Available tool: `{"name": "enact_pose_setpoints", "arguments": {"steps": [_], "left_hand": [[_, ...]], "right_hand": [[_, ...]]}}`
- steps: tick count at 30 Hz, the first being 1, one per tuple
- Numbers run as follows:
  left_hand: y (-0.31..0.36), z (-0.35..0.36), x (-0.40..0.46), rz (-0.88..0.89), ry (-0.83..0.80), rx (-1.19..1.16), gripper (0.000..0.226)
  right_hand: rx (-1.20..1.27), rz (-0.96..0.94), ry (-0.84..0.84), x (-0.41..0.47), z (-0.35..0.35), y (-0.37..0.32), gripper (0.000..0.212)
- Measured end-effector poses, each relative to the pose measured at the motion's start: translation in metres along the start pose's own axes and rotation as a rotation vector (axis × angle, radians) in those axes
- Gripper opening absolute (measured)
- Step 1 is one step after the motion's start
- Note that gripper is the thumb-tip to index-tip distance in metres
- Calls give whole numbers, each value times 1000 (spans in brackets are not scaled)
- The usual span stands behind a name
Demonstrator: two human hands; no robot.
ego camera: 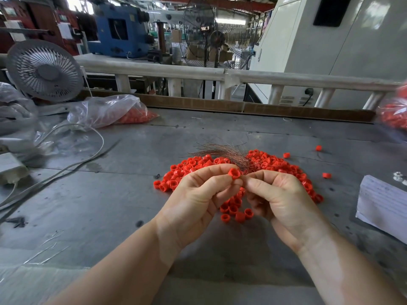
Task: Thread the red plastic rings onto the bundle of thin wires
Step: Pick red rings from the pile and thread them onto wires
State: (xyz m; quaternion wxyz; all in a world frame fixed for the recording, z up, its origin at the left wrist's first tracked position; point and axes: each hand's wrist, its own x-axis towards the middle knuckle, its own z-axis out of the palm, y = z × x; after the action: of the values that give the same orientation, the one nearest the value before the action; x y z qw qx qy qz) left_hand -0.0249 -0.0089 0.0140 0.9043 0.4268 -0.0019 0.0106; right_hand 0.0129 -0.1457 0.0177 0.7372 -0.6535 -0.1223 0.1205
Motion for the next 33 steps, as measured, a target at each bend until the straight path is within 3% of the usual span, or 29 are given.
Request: {"name": "enact_pose_setpoints", "arguments": {"steps": [4, 6, 10, 16, 20, 28, 30, 33], "left_hand": [[0, 1, 0, -23, 10, -3, 16], [0, 0, 1, -32, 17, -18, 16], [1, -2, 2, -50, 37, -70, 15], [1, -6, 5, -93, 81, -132, 15], [1, -7, 6, -111, 89, -105, 14], [-1, -9, 8, -93, 130, -60, 13], [-3, -10, 8, -99, 149, -49, 13], [-5, -11, 8, -118, 166, -4, 13]], "right_hand": [[-4, 37, -11, 1, -2, 1, 5], [-13, 46, -9, 3, -3, 3, 17], [-34, 37, -40, 2, -1, 3, 19], [-200, -83, -13, 4, -3, 9, 2], [-418, -229, 29, 4, -4, 10, 12], [-517, -290, 32, 5, -4, 13, 11], [-523, -314, 73, 6, -7, 11, 12], [-582, -351, 285, 12, -20, 7, 16]]}}
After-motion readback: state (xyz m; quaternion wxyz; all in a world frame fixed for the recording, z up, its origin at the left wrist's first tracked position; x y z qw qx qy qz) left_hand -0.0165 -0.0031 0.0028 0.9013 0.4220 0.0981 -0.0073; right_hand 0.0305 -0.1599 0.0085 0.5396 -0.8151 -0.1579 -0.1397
